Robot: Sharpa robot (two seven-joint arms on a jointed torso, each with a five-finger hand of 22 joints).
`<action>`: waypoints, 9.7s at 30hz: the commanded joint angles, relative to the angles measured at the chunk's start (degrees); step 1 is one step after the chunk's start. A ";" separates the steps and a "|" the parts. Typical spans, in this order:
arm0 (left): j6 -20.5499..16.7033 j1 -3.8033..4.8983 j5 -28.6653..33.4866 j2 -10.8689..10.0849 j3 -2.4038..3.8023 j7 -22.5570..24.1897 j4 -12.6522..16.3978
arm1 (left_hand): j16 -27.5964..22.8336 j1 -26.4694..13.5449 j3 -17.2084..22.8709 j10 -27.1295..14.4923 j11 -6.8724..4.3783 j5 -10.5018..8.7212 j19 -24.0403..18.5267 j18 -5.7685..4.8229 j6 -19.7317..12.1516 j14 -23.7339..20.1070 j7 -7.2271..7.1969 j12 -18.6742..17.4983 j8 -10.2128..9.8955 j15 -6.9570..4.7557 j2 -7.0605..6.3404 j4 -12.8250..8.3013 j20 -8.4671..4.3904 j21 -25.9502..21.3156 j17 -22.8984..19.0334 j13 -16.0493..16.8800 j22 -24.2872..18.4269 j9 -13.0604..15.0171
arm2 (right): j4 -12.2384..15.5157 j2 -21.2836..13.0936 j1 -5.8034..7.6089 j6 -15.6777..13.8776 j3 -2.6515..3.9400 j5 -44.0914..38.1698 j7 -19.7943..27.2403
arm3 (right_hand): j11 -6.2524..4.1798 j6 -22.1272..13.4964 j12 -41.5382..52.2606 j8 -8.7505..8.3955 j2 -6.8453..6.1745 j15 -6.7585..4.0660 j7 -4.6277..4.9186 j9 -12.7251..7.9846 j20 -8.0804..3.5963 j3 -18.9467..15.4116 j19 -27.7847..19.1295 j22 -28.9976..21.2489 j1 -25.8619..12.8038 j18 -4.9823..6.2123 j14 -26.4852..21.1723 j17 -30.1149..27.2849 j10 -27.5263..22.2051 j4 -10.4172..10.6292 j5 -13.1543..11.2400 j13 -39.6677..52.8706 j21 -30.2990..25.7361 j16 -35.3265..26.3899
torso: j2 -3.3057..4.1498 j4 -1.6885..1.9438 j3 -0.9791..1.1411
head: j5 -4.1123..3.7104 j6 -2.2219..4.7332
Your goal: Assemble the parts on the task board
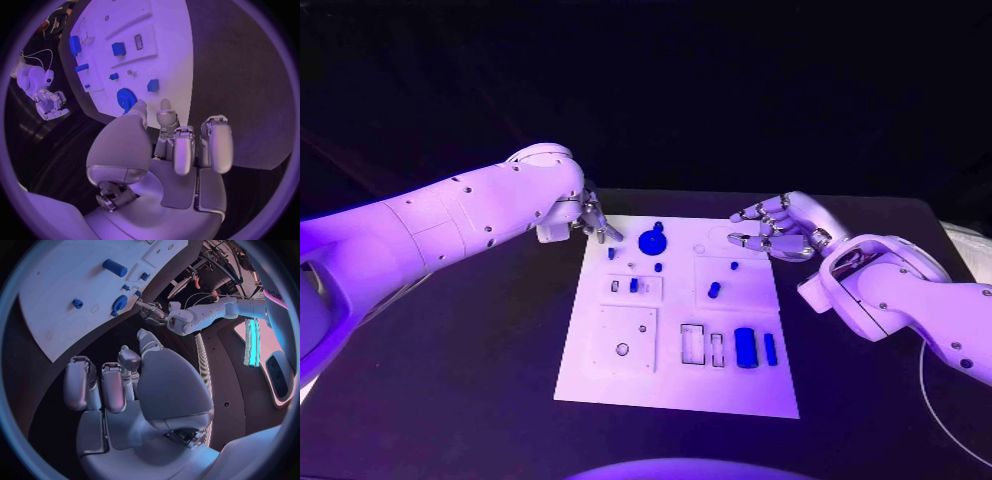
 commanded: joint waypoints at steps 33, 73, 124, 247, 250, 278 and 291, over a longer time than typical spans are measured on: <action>6.45 -0.37 2.25 1.26 -0.30 0.47 -0.61 | 0.18 2.68 -0.49 0.56 -0.91 -0.08 0.39 0.35 0.96 6.03 -0.62 0.84 1.25 -0.17 1.46 -0.84 -0.14 0.10 15.09 -0.12 5.65 0.44 | -0.27 0.51 -0.06 0.69 0.01 -0.10 0.29 | 0.06 0.27 -0.23 -0.11 0.13 0.12 0.03 -0.03 -0.05 0.06 -0.31 -0.07 -0.45 0.81 2.77 -0.01 -0.45 0.16 0.34 -0.05 -0.33 -0.25 | -0.03 -0.03 0.08 | 0.12 -0.47; -0.06 -0.48 6.90 -1.38 -0.76 2.38 2.74 | 0.18 6.49 36.47 1.25 -1.11 5.59 0.56 0.30 -1.32 6.03 -0.62 -0.39 4.76 -0.25 -4.30 -12.02 -0.25 -0.16 15.09 -3.39 6.41 2.69 | -0.51 0.59 -0.31 1.81 -0.02 -0.03 0.25 | 0.07 0.40 0.02 -0.04 0.11 0.12 0.03 0.00 -0.06 0.01 -0.46 -0.30 -0.60 0.85 2.78 0.02 -0.40 0.33 0.70 0.05 -0.50 -0.28 | -0.20 0.08 0.21 | 0.61 -1.24; -6.31 -5.18 0.85 -13.16 -2.38 1.53 23.78 | 0.18 3.45 39.73 2.96 -1.66 8.55 1.50 -0.06 -0.03 6.03 -1.16 0.89 5.58 -0.67 -5.92 -14.54 -0.63 0.98 15.09 -2.49 7.81 2.88 | -0.48 0.15 -1.18 1.71 -0.05 -0.05 -0.04 | 0.04 0.49 0.39 -0.01 -0.09 0.10 -0.01 0.01 -0.07 -0.21 -0.57 -0.50 -1.01 0.90 2.79 -0.01 -0.28 0.68 1.79 0.19 -0.67 -0.36 | -0.36 0.49 0.14 | 0.22 -1.98; -27.29 -8.08 -19.84 -5.39 -3.01 31.29 17.76 | -16.00 18.88 13.26 -14.65 4.43 0.94 -4.81 4.80 0.82 0.97 2.91 -40.55 -14.49 3.58 -8.22 -6.53 3.04 -26.86 -6.79 -46.06 -13.49 -23.45 | -0.37 0.06 -1.35 1.92 -0.07 0.31 0.24 | 0.04 0.37 0.10 -0.08 0.15 0.09 -0.01 -0.01 -0.08 -0.19 -0.98 -1.14 -1.13 1.04 2.67 -0.60 -0.56 1.03 1.46 -0.19 -1.12 -0.87 | -0.30 0.48 0.17 | -1.40 -1.21; -26.15 -8.28 -21.07 -4.79 -3.01 29.59 17.14 | -14.16 18.53 13.34 -13.73 4.19 0.93 -2.93 3.95 1.43 1.66 2.76 -40.63 -15.05 3.34 -8.33 -6.46 2.79 -21.96 -5.13 -46.53 -9.41 -23.87 | -0.37 0.10 -1.35 1.96 -0.07 0.31 0.25 | 0.03 0.37 0.14 -0.07 0.19 0.09 -0.01 -0.01 -0.08 -0.16 -0.97 -1.13 -1.08 1.03 2.67 -0.57 -0.55 1.02 1.53 -0.17 -1.12 -0.86 | -0.28 0.40 0.16 | -1.32 -1.19; -23.32 -8.95 -22.25 -2.27 -2.95 27.35 14.81 | -13.71 19.80 19.54 -8.14 3.21 1.05 0.21 2.19 6.11 2.23 2.83 -42.78 -16.57 2.47 -7.20 -7.94 1.92 -12.19 -7.10 -48.73 -0.87 -24.95 | -0.21 0.00 -1.35 2.25 -0.07 0.31 0.23 | 0.03 0.40 0.41 -0.06 0.23 0.08 -0.01 -0.01 -0.09 -0.09 -0.95 -1.11 -0.98 1.03 2.69 -0.52 -0.45 1.00 1.73 0.00 -1.12 -0.83 | -0.33 0.52 0.21 | -1.58 -1.70; -24.23 -8.96 -21.95 -2.24 -2.78 27.13 14.74 | -13.62 20.75 23.74 -4.62 2.85 1.09 0.51 1.87 8.63 2.16 2.95 -44.01 -16.90 2.10 -6.67 -10.49 1.57 -10.37 -8.04 -48.85 0.92 -25.10 | -0.19 -0.01 -1.35 2.29 -0.07 0.31 0.27 | 0.03 0.40 0.41 -0.06 0.23 0.08 -0.01 -0.01 -0.09 -0.09 -0.95 -1.11 -0.98 1.03 2.69 -0.52 -0.45 1.00 1.73 0.00 -1.12 -0.83 | -0.37 0.52 0.24 | -1.66 -1.65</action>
